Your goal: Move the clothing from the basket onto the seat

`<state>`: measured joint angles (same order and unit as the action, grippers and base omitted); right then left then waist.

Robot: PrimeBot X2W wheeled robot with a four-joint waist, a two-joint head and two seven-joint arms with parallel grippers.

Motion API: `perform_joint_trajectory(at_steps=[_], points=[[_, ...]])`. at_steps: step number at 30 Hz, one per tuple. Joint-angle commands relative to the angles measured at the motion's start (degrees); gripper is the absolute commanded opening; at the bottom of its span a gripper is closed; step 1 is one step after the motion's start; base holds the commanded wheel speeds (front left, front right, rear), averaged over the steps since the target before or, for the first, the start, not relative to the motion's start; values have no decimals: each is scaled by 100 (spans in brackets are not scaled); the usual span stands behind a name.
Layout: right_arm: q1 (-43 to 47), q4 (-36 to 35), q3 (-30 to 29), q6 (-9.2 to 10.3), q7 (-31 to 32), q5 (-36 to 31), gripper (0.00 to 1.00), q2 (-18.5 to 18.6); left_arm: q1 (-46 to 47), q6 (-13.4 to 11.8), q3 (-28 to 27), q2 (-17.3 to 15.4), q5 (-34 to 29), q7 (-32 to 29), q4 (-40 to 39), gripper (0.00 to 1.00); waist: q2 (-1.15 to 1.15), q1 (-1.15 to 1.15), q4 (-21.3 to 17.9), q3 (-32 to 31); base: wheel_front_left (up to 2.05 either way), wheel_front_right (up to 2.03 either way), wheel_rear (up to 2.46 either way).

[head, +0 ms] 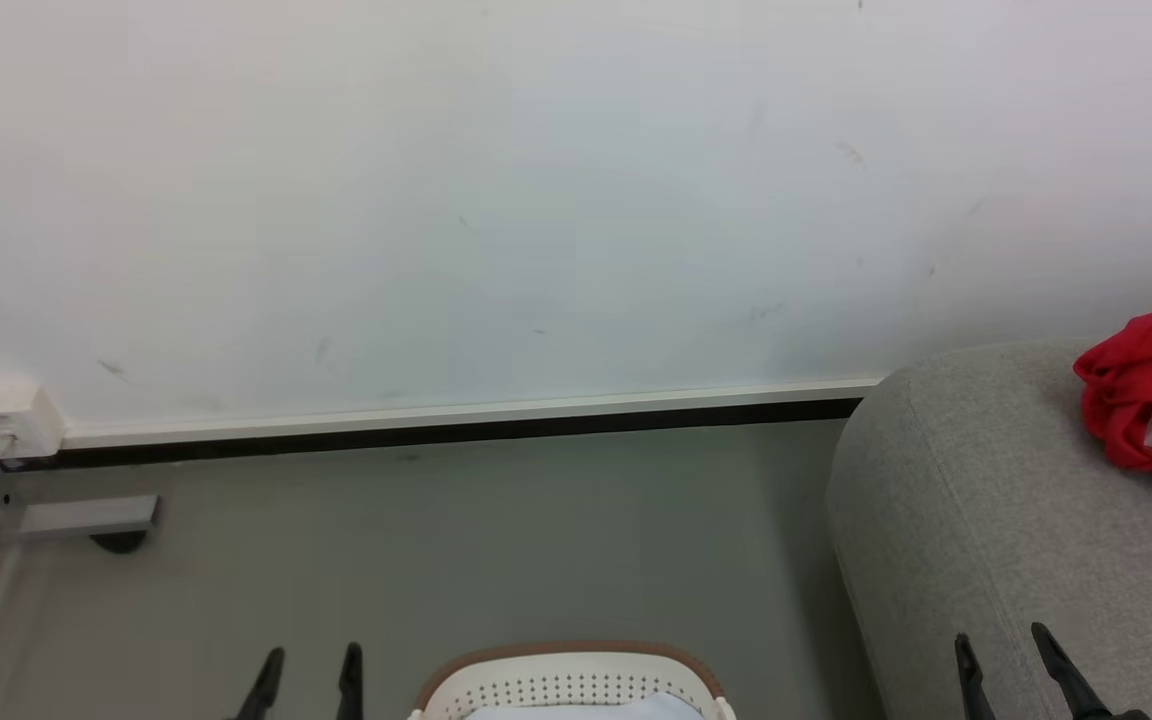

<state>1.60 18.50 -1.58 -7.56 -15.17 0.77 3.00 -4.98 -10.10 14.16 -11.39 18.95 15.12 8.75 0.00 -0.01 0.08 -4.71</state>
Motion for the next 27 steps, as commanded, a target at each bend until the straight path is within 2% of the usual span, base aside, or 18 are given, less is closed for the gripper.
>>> perform_joint_trajectory(at_steps=[1,9,19,20,23,27], points=[[78,30,36,15,4,76,100,-11,-104,23,-105,47,-89,3,-13,100,0,1,14,7,0,0,0],[-106,84,110,15,4,246,100,-7,-241,375,-564,315,-509,4,101,100,0,1,48,41,0,0,0],[-145,87,105,15,4,290,100,-8,-205,735,-828,577,-769,4,175,100,0,1,66,63,0,0,0],[-114,78,113,0,0,249,0,-12,-178,745,-816,581,-727,-2,182,0,0,1,67,63,0,0,0],[-25,218,115,-1,9,251,0,-30,-209,763,-799,611,-719,-11,328,0,0,1,68,65,0,0,0],[-138,252,11,-1,188,726,0,-28,-105,819,-900,624,-273,-157,371,0,0,1,65,78,0,0,0]])
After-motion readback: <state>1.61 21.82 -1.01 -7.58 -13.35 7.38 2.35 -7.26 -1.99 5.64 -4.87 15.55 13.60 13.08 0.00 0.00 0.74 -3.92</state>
